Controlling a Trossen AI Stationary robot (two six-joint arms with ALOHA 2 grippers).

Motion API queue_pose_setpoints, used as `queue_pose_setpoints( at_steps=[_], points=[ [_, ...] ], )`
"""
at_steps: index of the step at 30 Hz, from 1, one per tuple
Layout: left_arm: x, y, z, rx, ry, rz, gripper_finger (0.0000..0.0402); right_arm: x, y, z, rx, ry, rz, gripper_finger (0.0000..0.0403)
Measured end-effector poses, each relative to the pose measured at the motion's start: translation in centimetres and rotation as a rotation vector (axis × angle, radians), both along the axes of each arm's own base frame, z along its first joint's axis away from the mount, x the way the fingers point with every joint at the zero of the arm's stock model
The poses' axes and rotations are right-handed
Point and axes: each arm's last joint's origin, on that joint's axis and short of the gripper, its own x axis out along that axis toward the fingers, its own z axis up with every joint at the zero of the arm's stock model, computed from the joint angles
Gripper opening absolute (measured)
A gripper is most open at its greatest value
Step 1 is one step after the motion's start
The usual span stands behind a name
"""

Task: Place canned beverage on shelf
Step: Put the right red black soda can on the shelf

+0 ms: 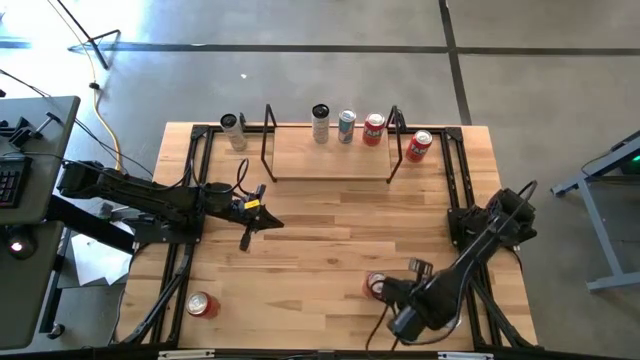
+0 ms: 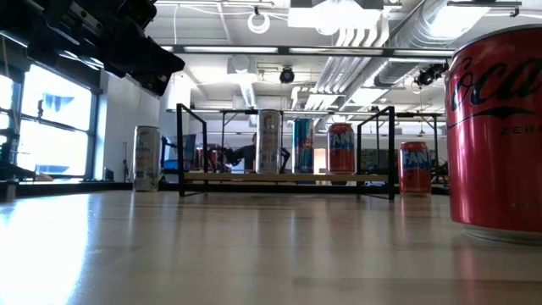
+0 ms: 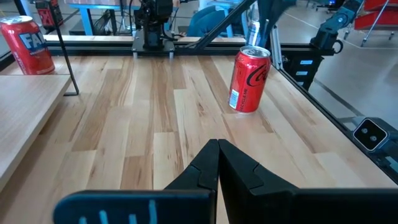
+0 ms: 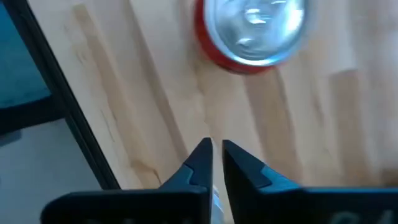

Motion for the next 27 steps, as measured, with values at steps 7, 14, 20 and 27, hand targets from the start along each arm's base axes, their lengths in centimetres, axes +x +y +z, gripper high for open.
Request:
queue_pose_setpoints(
  at_steps=[7, 14, 20, 27],
  points=[
    [0.0, 0.0, 0.0, -0.014, 0.003, 0.004, 0.0000, 1.1, -0.6, -4.8, 0.041, -0.060, 0.035, 0.0003],
    [0.0, -0.1, 0.0, -0.041, 0.012, 0.005, 0.0000, 2.0, -2.8, -7.4, -0.080, -0.138, 0.020, 0.0002],
    [-0.1, -0.9, 0.0, -0.036, 0.012, -0.024, 0.0000, 4.1, -4.6, -8.7, -0.100, -0.270, 0.035, 0.0001],
    [-0.1, -2.1, -0.4, -0.023, 0.029, -0.043, 0.0000, 4.8, -6.0, -7.5, -0.137, -0.234, 0.048, 0.0000]
  ],
)
